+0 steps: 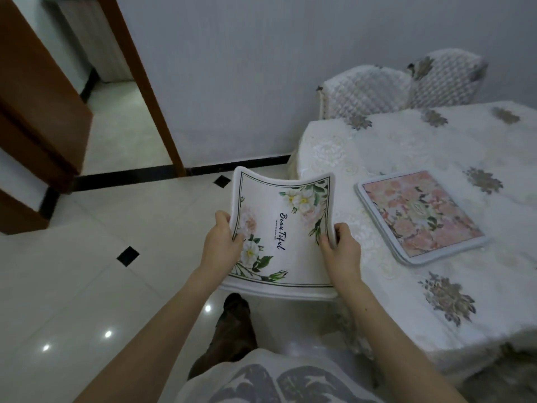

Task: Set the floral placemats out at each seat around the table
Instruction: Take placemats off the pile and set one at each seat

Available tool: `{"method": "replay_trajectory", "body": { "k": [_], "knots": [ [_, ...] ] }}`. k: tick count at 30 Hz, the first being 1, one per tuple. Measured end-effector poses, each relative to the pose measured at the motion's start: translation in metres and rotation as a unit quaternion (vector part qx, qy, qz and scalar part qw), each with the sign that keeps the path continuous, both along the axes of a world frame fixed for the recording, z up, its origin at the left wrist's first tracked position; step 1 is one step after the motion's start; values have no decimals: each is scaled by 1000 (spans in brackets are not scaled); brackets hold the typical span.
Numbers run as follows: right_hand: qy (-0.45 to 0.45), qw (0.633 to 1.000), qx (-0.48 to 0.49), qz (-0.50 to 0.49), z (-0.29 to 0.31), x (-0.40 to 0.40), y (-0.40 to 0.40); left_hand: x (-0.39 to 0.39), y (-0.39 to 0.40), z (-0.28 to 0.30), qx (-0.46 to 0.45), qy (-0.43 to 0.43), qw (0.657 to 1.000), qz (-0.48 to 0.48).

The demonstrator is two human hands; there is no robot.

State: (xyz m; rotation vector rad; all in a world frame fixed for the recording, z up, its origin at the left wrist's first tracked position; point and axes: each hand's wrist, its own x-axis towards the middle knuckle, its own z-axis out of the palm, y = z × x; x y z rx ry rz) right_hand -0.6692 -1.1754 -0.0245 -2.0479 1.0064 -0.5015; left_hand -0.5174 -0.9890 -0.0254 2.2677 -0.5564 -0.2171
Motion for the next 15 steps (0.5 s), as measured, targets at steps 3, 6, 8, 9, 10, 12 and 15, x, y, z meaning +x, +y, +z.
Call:
{"method": "replay_trajectory", "body": {
  "k": [3,6,8,9,10,12,15],
  "knots": [
    [-3,999,3,-52,-6,32,-16,53,-34,-4,4,6,999,-53],
    [-3,994,5,-112,-7,65,-30,104,-71,-2,10,4,994,-110],
    [-4,988,11,-154,-4,83,-38,134,-95,0,11,3,989,-150],
    [-6,985,16,-174,-3,90,-42,147,-107,1,12,3,986,-169],
    [-12,981,22,-194,-1,95,-45,159,-120,3,12,4,982,-188],
    [-27,971,33,-235,2,101,-52,174,-146,5,7,10,973,-230],
    [-32,953,34,-298,2,99,-63,182,-186,8,8,24,957,-289]
  ]
}}
